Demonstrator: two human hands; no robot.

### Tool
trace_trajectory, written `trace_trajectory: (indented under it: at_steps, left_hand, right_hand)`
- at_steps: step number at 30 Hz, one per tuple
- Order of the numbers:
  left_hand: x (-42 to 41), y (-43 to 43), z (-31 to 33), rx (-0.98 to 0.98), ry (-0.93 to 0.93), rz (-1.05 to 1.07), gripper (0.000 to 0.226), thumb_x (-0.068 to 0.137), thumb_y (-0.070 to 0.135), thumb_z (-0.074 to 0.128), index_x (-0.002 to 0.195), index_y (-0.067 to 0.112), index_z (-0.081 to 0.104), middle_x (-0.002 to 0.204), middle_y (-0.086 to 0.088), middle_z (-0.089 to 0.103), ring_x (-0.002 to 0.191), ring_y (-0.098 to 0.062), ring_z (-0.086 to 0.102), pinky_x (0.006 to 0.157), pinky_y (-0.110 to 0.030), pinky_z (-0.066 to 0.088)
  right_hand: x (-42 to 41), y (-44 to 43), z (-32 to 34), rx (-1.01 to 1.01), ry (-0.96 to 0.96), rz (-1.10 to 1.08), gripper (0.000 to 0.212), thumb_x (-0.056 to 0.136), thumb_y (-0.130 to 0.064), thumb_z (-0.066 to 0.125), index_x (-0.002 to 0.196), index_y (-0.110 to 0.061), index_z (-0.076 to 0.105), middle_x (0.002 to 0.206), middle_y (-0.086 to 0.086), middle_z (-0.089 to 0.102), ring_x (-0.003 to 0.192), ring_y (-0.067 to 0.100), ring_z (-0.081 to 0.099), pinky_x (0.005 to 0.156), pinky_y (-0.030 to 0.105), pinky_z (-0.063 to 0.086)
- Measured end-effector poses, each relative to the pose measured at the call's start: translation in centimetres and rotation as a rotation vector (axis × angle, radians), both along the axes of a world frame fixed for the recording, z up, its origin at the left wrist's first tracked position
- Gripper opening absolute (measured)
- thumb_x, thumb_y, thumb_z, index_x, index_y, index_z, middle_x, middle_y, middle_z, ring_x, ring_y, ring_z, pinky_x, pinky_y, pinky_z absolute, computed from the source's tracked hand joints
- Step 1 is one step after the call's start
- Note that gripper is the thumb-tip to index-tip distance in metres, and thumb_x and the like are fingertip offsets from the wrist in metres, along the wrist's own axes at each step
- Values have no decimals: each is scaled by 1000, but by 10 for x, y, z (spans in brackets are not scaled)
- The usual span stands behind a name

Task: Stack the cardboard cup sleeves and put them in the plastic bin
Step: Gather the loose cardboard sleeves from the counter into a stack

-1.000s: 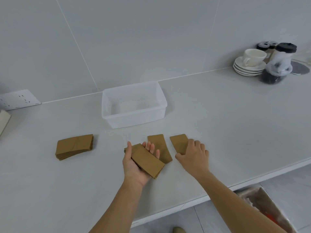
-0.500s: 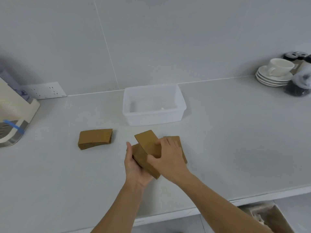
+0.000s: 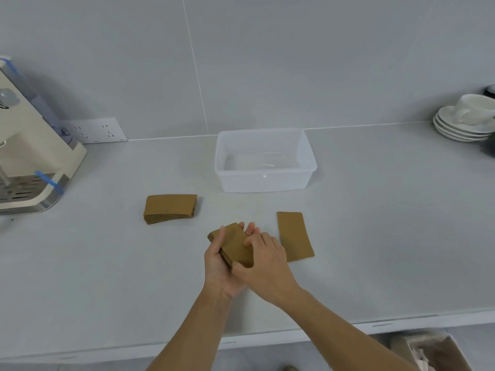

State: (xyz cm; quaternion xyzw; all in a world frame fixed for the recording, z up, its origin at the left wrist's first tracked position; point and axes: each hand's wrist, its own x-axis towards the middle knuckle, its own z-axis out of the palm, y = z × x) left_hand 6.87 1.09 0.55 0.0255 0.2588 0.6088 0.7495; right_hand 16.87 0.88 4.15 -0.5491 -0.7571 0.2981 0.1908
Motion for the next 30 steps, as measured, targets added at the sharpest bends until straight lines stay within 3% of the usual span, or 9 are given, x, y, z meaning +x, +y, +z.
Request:
trace_trajectory:
  at_steps: [6, 10, 12, 15, 17, 20, 23, 30]
  left_hand:
    - [4, -5, -2, -48, -6, -28, 28, 73, 26, 66, 96, 9, 66, 91, -6, 70, 92, -25, 64, 89, -39, 51]
    - [5, -5, -1, -102, 0, -27, 26, 71, 27, 66, 93, 12, 67, 96, -6, 67, 99, -27, 60, 95, -42, 45]
    - [4, -3, 2, -98, -31, -24, 26, 71, 27, 67, 92, 11, 67, 93, -5, 68, 92, -26, 64, 87, -41, 51]
    - [1, 1, 4, -116, -40, 30, 30, 72, 25, 68, 97, 9, 66, 94, -8, 70, 87, -26, 69, 80, -41, 55]
    - [-1, 1, 3, -134, -51, 61, 36, 71, 24, 69, 103, 8, 64, 97, -10, 69, 90, -27, 69, 82, -43, 55]
    - [-5, -1, 1, -145, -59, 85, 43, 68, 24, 71, 107, 7, 63, 100, -10, 70, 94, -28, 69, 81, -45, 56]
    - [-9, -3, -2, -149, -64, 97, 46, 66, 24, 72, 108, 7, 63, 100, -11, 71, 95, -27, 69, 78, -44, 56]
    - [-15, -4, -6, -148, -86, 127, 42, 68, 24, 70, 106, 8, 63, 97, -10, 72, 92, -27, 70, 81, -46, 54]
  right_hand:
    - [7, 4, -3, -75, -43, 80, 43, 75, -35, 53, 114, -17, 46, 119, -3, 48, 110, 16, 42, 94, 28, 32]
    - [18, 16, 7, -203, -40, 168, 52, 75, -45, 57, 119, -19, 47, 115, -6, 48, 107, 14, 46, 89, 29, 41]
    - [25, 24, 14, -277, 28, 151, 49, 73, -49, 59, 112, -21, 52, 112, -8, 51, 100, 11, 51, 86, 30, 46]
    - [35, 42, 21, -223, 48, 33, 47, 74, -52, 58, 110, -21, 54, 107, -7, 55, 89, 10, 55, 74, 26, 46]
    - [43, 54, 19, -142, -29, -83, 49, 79, -50, 55, 115, -17, 51, 109, -4, 54, 97, 18, 55, 75, 30, 46]
    - [54, 67, 5, -2, -240, -253, 50, 84, -48, 50, 118, -11, 46, 117, 7, 55, 109, 26, 51, 89, 38, 42]
    - [63, 68, -18, 8, -381, -357, 64, 83, -54, 48, 128, -9, 37, 128, 11, 49, 119, 29, 43, 98, 40, 34]
    - [61, 56, -50, -9, -474, -395, 81, 76, -66, 48, 131, -9, 29, 127, 11, 47, 116, 29, 42, 96, 38, 33]
